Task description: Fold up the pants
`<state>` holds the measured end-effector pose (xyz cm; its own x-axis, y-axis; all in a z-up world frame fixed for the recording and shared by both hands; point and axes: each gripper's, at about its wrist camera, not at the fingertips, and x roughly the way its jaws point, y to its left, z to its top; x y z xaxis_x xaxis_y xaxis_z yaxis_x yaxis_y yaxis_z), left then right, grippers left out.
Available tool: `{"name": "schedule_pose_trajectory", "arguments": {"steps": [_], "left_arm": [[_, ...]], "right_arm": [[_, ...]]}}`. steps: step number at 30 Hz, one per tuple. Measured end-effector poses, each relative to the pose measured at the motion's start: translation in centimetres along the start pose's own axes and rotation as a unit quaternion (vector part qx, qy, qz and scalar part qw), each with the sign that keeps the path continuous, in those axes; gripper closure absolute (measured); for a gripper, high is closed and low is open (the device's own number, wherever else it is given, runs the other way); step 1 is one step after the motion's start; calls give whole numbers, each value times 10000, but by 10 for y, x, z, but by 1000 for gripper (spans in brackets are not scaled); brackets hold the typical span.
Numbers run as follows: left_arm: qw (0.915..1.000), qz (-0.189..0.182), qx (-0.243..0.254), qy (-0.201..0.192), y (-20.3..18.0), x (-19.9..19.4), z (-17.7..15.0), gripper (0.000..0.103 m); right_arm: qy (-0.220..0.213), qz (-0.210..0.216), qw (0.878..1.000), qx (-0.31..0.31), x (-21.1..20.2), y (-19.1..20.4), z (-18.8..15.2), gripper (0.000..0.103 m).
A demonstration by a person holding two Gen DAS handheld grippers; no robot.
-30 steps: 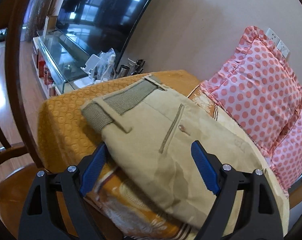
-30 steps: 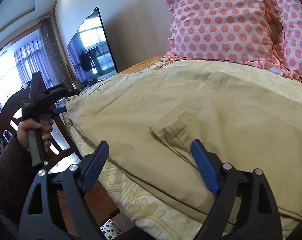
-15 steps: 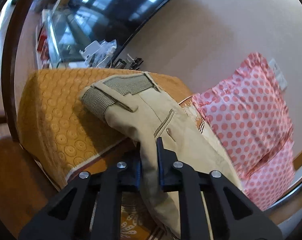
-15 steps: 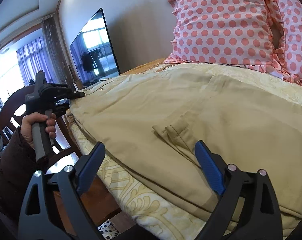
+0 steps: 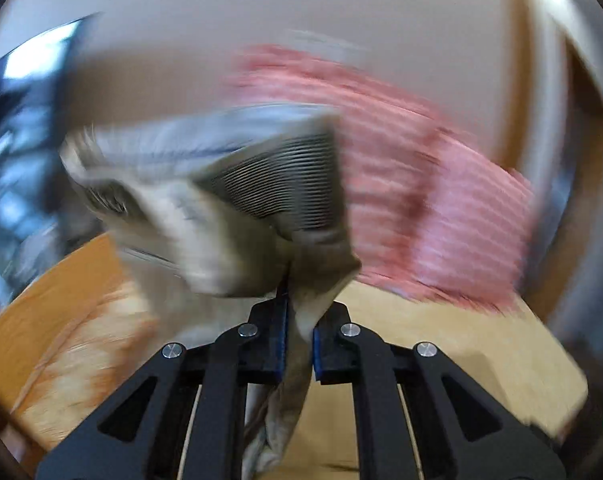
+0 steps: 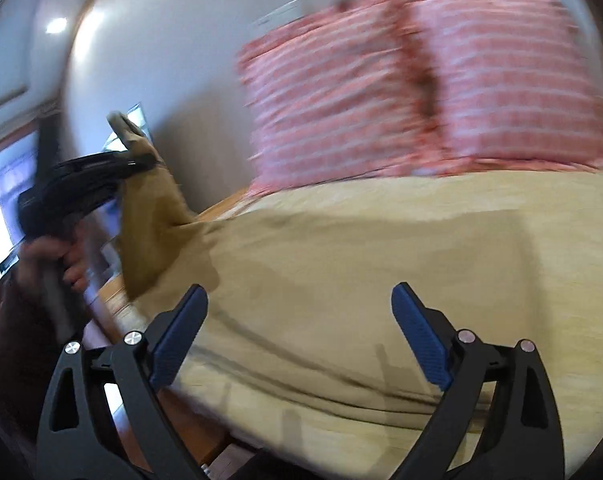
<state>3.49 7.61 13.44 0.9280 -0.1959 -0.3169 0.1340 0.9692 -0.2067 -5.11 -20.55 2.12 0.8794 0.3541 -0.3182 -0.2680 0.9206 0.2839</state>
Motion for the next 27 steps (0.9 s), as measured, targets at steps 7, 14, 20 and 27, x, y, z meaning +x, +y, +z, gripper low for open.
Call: {"name": "schedule_pose_trajectory", "arguments": {"steps": [7, 14, 20, 27], "left_arm": [[9561, -1522, 1768, 1776, -147, 59, -115, 95], [9514, -1529, 1924, 1856, -151, 57, -139, 95], [9481, -1683, 2205, 1555, -174, 31, -139, 95], [9474, -1788, 2064, 1671, -169, 24, -159, 85]], "right_arm": [[-313, -1202, 9836, 1309, -46, -90, -7, 10], [-311, -1616, 9704, 1765, -58, -126, -14, 10], [-317, -1597, 9725, 1663, -57, -125, -9, 10], [-402, -1408, 9780, 1483, -57, -112, 9, 10]]}}
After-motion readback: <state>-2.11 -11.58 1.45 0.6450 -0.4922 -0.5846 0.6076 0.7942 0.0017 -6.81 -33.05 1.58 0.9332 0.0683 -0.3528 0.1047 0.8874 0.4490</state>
